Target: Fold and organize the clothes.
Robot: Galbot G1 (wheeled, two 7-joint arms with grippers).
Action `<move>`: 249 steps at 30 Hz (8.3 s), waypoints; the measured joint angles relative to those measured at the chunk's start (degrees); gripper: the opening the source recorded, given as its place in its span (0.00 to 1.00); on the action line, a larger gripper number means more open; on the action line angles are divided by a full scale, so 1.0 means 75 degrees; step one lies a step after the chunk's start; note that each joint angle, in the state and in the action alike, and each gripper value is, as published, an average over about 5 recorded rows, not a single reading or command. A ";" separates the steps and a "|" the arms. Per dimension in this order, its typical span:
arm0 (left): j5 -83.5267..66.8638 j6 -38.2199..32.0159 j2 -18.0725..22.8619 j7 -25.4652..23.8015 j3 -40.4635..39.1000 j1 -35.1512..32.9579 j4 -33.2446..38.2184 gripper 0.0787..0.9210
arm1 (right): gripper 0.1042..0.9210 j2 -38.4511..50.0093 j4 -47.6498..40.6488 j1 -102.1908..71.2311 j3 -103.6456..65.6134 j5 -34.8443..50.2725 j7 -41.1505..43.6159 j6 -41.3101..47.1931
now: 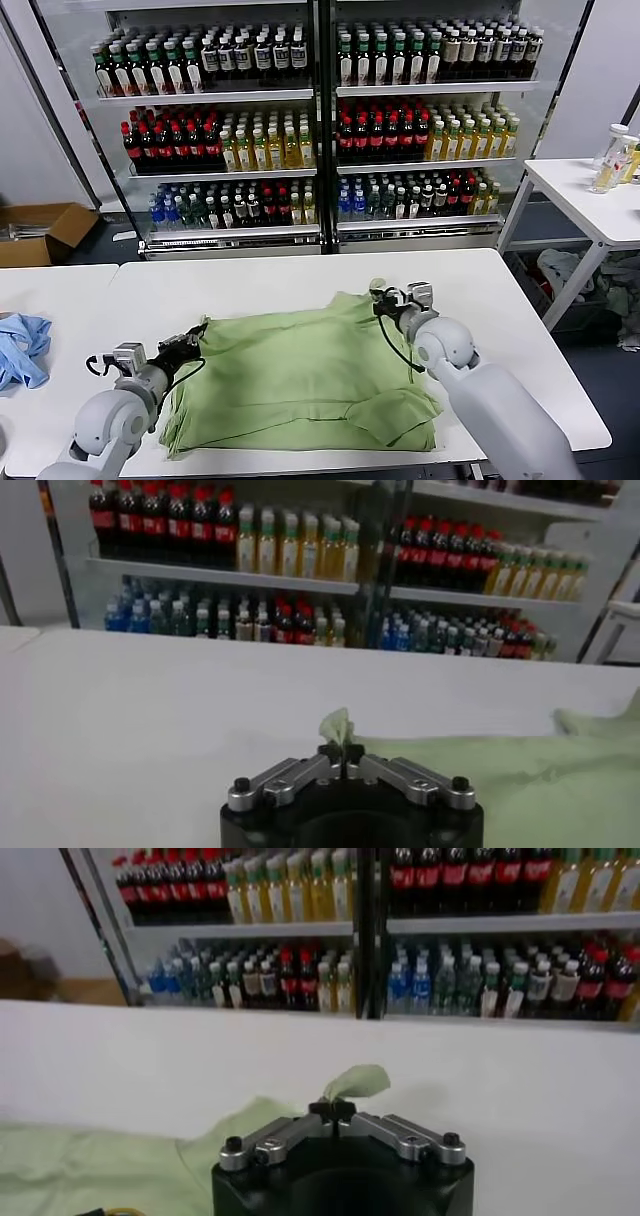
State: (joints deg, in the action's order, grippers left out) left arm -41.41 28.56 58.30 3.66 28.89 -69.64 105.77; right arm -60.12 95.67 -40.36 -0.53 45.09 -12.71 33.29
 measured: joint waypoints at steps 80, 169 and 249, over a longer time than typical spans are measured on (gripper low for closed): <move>0.3378 -0.1100 0.2087 0.1119 0.0361 -0.3282 0.1430 0.37 | 0.88 0.0553 0.4671 -0.6448 -0.2111 -0.2616 0.0017 -0.0020; -0.2996 0.0387 0.1889 -0.0038 0.0411 -0.2328 0.2459 0.62 | 0.88 0.0995 0.4698 -0.5429 -0.2050 -0.1970 -0.0118 -0.0018; -0.5526 0.0630 0.0891 -0.0563 0.3649 -0.2320 0.0418 0.03 | 0.88 0.0877 0.5237 -0.6405 -0.2769 -0.2061 -0.0114 -0.0019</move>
State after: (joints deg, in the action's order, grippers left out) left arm -82.85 33.29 64.99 -0.56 56.25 -87.03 108.91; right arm -53.54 134.94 -88.40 -21.30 29.64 -13.56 33.15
